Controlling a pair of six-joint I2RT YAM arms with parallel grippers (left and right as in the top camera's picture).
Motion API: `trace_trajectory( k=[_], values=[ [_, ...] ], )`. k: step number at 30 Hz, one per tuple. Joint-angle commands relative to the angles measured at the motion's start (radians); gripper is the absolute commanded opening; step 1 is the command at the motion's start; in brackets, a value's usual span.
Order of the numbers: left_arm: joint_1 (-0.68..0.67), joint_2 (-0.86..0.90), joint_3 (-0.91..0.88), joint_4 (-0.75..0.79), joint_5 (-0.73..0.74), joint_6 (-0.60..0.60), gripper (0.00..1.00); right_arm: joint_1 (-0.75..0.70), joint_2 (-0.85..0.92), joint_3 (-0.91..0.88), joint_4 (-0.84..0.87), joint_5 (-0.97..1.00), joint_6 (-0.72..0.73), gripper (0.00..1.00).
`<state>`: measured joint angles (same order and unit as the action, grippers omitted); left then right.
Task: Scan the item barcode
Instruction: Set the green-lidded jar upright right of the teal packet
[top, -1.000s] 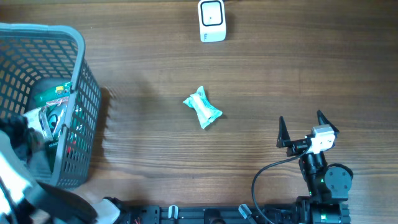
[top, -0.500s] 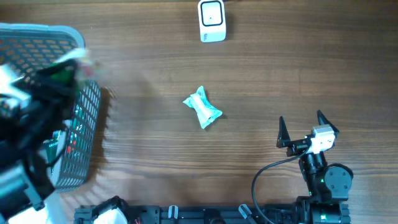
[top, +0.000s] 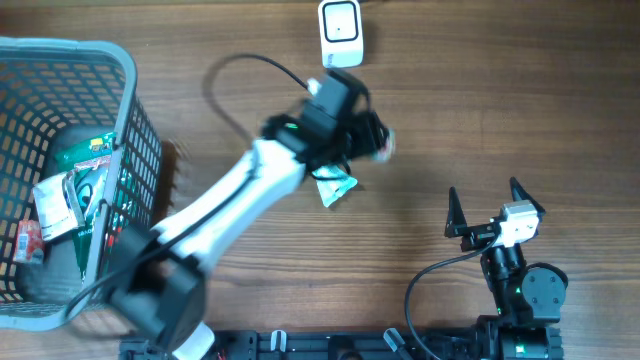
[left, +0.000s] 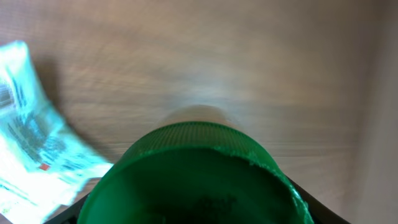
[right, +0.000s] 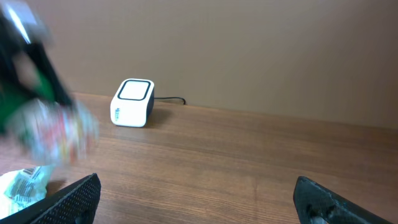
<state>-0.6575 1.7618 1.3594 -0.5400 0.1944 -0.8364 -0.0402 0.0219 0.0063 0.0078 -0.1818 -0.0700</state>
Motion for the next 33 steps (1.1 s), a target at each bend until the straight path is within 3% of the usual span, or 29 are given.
trace_trajectory(
  k=[1,8,18,21,22,28,33],
  values=[
    [-0.069,0.089,0.002,0.024,-0.158,0.122,0.62,0.002,-0.004,-0.001,0.005,0.005,-0.007,1.0],
    [-0.151,0.158,0.002,0.014,-0.279,0.221,0.63,0.002,-0.004,-0.001,0.005,0.005,-0.008,1.0],
    [-0.152,0.167,0.002,-0.042,-0.278,0.494,0.66,0.002,-0.004,-0.001,0.005,0.005,-0.008,1.0],
    [-0.152,0.167,0.002,-0.061,-0.282,0.52,0.78,0.002,-0.004,-0.001,0.005,0.005,-0.008,1.0],
    [-0.152,0.166,0.002,-0.063,-0.282,0.52,1.0,0.002,-0.004,-0.001,0.005,0.005,-0.008,1.0],
    [-0.153,0.061,0.077,-0.139,-0.29,0.56,1.0,0.002,-0.004,-0.001,0.005,0.005,-0.008,1.0],
    [-0.143,-0.134,0.198,-0.312,-0.538,0.576,1.0,0.002,-0.004,-0.001,0.005,0.005,-0.008,1.0]
  ],
)
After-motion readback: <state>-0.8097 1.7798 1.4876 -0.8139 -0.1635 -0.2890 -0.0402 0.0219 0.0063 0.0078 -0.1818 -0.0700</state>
